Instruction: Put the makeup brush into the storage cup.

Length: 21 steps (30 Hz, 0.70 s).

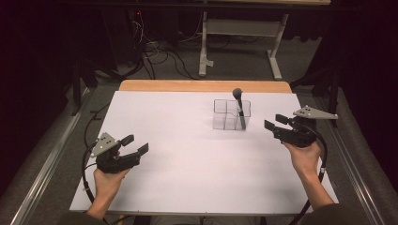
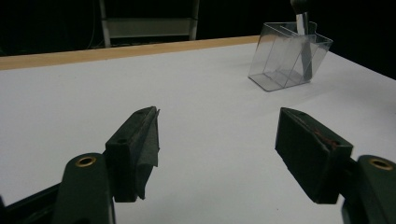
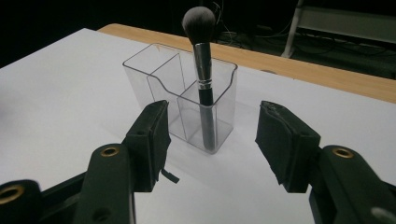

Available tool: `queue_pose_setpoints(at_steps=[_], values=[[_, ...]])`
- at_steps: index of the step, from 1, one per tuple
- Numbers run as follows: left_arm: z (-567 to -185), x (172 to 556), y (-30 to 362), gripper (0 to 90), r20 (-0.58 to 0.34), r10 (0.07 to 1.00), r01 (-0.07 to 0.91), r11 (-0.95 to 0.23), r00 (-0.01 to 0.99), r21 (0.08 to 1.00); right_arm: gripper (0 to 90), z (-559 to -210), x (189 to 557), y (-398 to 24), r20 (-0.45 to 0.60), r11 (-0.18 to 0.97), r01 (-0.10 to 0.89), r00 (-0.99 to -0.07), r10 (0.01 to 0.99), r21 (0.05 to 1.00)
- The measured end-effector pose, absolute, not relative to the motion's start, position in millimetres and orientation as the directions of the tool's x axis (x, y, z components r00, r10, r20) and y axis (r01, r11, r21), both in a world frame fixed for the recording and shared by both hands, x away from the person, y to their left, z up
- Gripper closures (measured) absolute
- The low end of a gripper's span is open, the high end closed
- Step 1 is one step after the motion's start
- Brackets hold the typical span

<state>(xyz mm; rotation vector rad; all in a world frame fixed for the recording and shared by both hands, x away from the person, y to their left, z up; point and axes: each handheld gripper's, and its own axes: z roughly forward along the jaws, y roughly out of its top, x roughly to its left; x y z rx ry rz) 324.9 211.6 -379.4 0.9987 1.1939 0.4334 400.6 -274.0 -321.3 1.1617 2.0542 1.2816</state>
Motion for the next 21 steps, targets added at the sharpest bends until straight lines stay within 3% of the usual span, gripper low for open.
queue_pose_setpoints(at_steps=[21], values=[[-379, 325, 211, 30.4, -0.566, 0.745, 0.209, 0.527, 0.354, 0.824, 43.3, -338, 380, -281, 0.076, 0.205, 0.424, -0.558, 0.827, 0.882]])
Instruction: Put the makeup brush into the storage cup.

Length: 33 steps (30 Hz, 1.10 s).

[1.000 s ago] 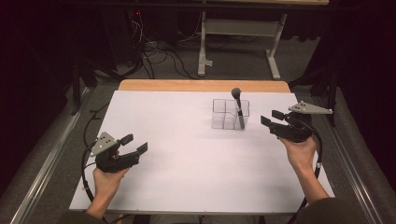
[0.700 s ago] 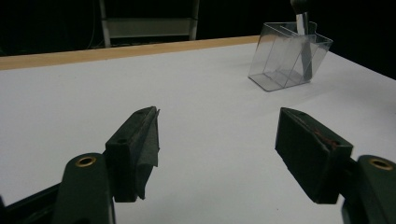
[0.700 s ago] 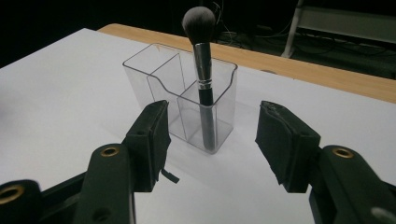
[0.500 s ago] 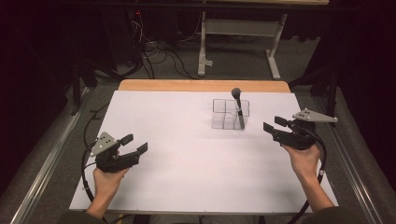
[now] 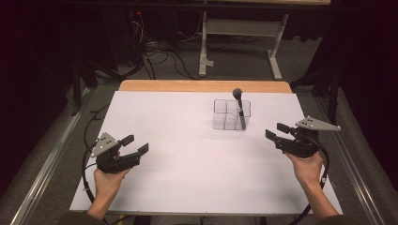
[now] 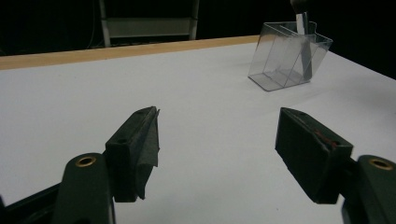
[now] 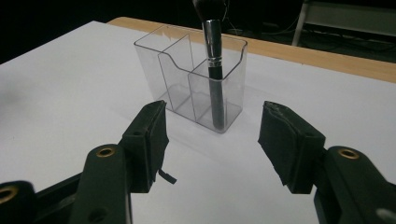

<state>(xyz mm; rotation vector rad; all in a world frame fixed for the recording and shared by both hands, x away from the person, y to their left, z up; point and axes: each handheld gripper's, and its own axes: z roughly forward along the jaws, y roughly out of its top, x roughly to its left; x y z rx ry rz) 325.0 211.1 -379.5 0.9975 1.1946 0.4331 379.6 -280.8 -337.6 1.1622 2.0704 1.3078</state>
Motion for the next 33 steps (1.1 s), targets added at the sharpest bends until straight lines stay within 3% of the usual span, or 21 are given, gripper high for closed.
queue_pose_setpoints(at_steps=[33], values=[[-378, 325, 213, 30.4, -0.569, 0.742, 0.203, 0.533, 0.354, 0.821, 41.1, -366, 362, -283, 0.085, 0.224, 0.459, -0.561, 0.823, 0.860]])
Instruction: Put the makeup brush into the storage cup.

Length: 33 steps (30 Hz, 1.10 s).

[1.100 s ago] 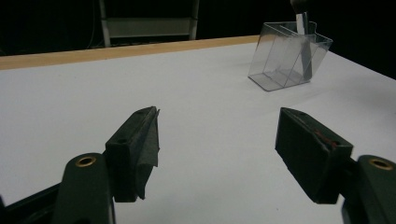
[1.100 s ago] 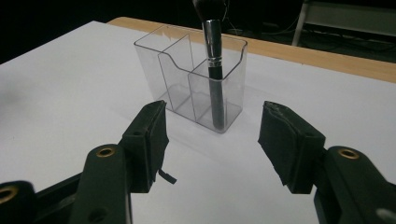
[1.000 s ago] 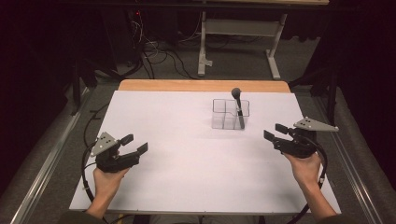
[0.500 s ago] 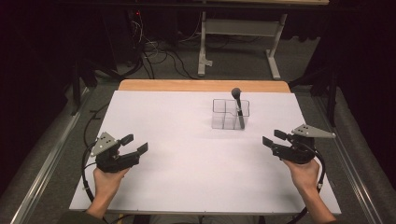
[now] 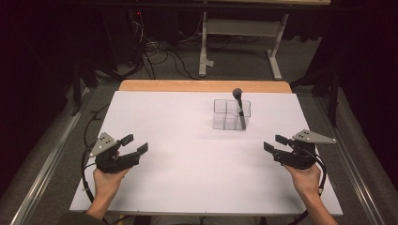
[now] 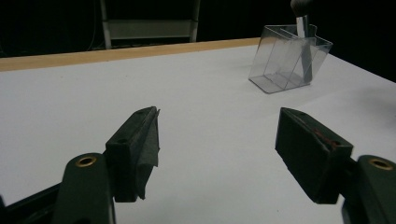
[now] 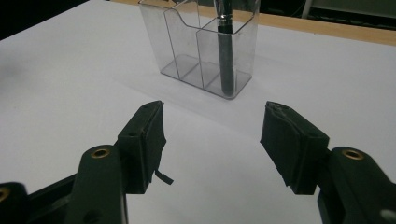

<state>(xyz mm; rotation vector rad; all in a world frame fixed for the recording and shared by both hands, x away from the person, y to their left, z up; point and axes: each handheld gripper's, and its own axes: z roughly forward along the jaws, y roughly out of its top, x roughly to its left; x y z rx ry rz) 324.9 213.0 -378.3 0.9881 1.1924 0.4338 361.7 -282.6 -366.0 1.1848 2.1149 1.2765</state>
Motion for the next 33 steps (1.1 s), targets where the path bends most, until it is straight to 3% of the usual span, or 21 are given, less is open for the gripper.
queue_pose_setpoints(at_steps=[33], values=[[-378, 325, 213, 30.4, -0.561, 0.748, 0.201, 0.525, 0.354, 0.827, 34.9, -391, 351, -292, 0.077, 0.211, 0.454, -0.538, 0.840, 0.865]])
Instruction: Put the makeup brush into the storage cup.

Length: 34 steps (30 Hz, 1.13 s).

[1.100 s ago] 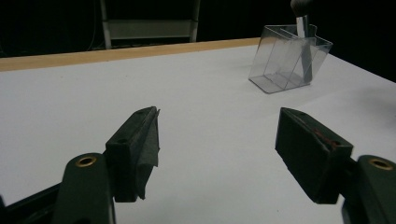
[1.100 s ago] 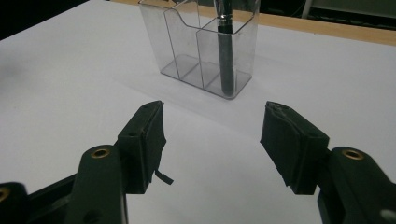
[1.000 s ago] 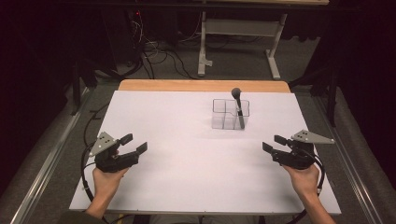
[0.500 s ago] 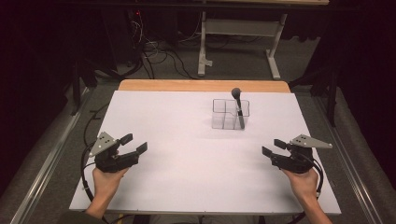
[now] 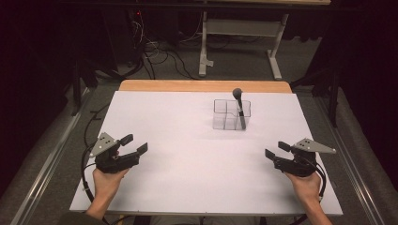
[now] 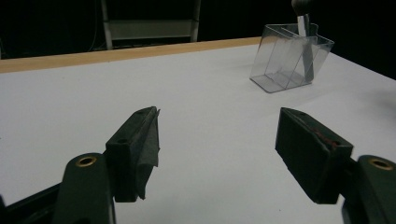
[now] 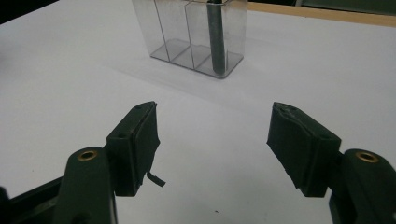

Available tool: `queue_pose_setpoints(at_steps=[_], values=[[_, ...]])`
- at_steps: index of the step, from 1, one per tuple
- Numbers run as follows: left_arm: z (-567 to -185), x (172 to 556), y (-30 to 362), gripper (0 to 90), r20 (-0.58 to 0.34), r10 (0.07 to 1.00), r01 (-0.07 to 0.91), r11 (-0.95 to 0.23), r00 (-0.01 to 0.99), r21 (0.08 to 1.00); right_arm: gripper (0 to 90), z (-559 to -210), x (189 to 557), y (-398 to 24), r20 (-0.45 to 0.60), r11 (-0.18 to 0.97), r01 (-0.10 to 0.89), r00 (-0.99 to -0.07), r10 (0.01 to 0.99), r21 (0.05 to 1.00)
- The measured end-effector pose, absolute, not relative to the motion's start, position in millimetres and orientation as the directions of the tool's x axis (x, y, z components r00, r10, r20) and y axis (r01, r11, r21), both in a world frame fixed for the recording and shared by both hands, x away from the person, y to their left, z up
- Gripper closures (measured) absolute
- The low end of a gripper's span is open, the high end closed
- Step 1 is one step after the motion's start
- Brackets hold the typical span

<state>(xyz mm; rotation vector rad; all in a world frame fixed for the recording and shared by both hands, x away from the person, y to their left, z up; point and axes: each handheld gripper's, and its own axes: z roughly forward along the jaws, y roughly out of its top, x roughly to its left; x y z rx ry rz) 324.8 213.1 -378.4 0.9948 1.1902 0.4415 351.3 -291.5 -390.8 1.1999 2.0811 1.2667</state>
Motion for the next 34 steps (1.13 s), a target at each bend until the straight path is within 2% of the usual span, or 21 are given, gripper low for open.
queue_pose_setpoints(at_steps=[14, 16, 20, 34], values=[[-380.2, 326.5, 212.4, 30.4, -0.559, 0.753, 0.204, 0.521, 0.346, 0.829, 31.4, -396.2, 350.1, -293.0, 0.062, 0.211, 0.430, -0.538, 0.840, 0.878], [-380.4, 326.8, 212.6, 30.4, -0.558, 0.755, 0.204, 0.520, 0.345, 0.829, 30.7, -397.8, 350.0, -293.4, 0.095, 0.166, 0.429, -0.525, 0.846, 0.888], [-380.5, 327.0, 212.7, 30.4, -0.559, 0.754, 0.204, 0.521, 0.344, 0.829, 28.9, -400.4, 350.4, -293.0, 0.080, 0.176, 0.431, -0.513, 0.854, 0.885], [-381.1, 327.0, 212.5, 30.4, -0.554, 0.758, 0.207, 0.514, 0.345, 0.832, 29.7, -400.4, 348.7, -289.8, 0.062, 0.183, 0.419, -0.507, 0.859, 0.889]])
